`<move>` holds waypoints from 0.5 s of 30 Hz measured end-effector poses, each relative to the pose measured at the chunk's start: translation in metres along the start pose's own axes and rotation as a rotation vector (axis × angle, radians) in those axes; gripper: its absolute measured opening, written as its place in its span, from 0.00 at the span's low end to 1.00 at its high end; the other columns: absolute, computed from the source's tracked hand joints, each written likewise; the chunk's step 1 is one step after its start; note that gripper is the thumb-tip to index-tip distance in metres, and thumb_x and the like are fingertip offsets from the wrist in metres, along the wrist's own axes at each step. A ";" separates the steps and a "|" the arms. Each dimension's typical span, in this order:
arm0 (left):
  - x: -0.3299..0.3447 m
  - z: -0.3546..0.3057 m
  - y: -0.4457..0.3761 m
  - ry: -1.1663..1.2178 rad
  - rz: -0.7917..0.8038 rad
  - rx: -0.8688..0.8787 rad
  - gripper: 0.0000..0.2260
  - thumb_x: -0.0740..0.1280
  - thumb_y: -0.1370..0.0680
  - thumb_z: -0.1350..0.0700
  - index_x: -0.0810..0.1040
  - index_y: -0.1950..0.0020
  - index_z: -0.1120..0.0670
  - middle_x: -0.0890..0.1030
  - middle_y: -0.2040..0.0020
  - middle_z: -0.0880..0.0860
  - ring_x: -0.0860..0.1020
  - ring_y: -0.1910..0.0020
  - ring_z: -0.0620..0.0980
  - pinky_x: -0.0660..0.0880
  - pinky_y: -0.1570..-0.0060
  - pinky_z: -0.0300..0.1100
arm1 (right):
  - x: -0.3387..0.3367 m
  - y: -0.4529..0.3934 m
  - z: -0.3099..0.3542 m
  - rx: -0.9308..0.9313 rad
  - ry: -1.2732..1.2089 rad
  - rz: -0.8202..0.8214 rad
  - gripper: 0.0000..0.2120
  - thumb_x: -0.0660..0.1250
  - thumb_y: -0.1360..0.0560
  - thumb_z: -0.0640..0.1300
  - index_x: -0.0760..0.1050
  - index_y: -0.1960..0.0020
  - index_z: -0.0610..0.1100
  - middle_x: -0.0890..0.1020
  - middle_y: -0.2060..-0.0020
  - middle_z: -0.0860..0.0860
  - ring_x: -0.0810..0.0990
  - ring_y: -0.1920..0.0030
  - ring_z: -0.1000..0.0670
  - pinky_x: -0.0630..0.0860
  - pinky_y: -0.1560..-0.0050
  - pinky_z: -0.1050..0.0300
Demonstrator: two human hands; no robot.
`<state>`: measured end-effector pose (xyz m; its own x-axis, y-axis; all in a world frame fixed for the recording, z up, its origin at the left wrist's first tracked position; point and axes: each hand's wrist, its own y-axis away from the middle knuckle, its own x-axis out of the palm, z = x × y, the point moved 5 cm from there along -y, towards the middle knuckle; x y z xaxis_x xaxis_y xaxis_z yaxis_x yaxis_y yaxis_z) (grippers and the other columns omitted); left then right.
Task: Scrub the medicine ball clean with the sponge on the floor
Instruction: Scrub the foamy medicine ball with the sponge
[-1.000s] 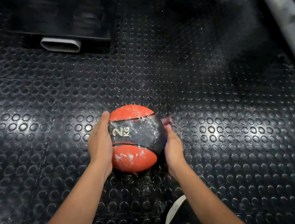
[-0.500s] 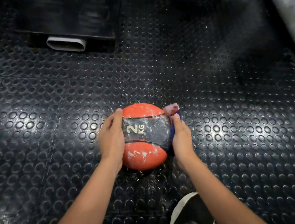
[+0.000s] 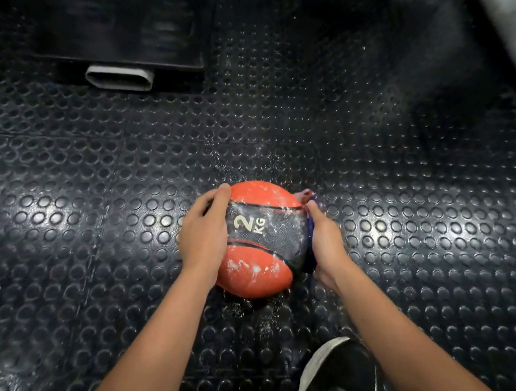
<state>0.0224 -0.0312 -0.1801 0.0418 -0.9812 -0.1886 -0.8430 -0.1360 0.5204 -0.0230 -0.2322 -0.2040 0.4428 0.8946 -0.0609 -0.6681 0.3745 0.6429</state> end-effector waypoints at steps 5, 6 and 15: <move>-0.005 0.005 -0.011 0.050 0.054 -0.041 0.21 0.67 0.32 0.23 0.84 0.49 0.34 0.87 0.45 0.47 0.85 0.42 0.55 0.79 0.38 0.62 | 0.008 0.020 0.024 -0.186 0.122 -0.011 0.17 0.58 0.14 0.56 0.85 0.46 0.52 0.88 0.48 0.52 0.85 0.43 0.49 0.78 0.37 0.51; -0.007 0.006 -0.014 0.055 0.070 -0.047 0.24 0.67 0.32 0.23 0.85 0.46 0.37 0.87 0.44 0.47 0.84 0.41 0.55 0.78 0.37 0.62 | 0.012 0.031 0.031 -0.305 0.160 -0.035 0.16 0.58 0.14 0.55 0.84 0.46 0.54 0.87 0.48 0.56 0.84 0.44 0.53 0.77 0.40 0.56; -0.011 0.012 -0.020 0.064 0.065 -0.086 0.28 0.67 0.33 0.22 0.84 0.44 0.38 0.87 0.42 0.48 0.85 0.41 0.56 0.78 0.37 0.64 | 0.008 -0.010 0.015 -0.093 0.197 -0.017 0.26 0.61 0.21 0.63 0.84 0.51 0.40 0.88 0.51 0.42 0.85 0.44 0.39 0.77 0.35 0.44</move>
<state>0.0319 -0.0161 -0.1983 0.0251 -0.9947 -0.0995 -0.7962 -0.0801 0.5997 -0.0035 -0.2327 -0.1997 0.3354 0.9148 -0.2249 -0.7181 0.4028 0.5676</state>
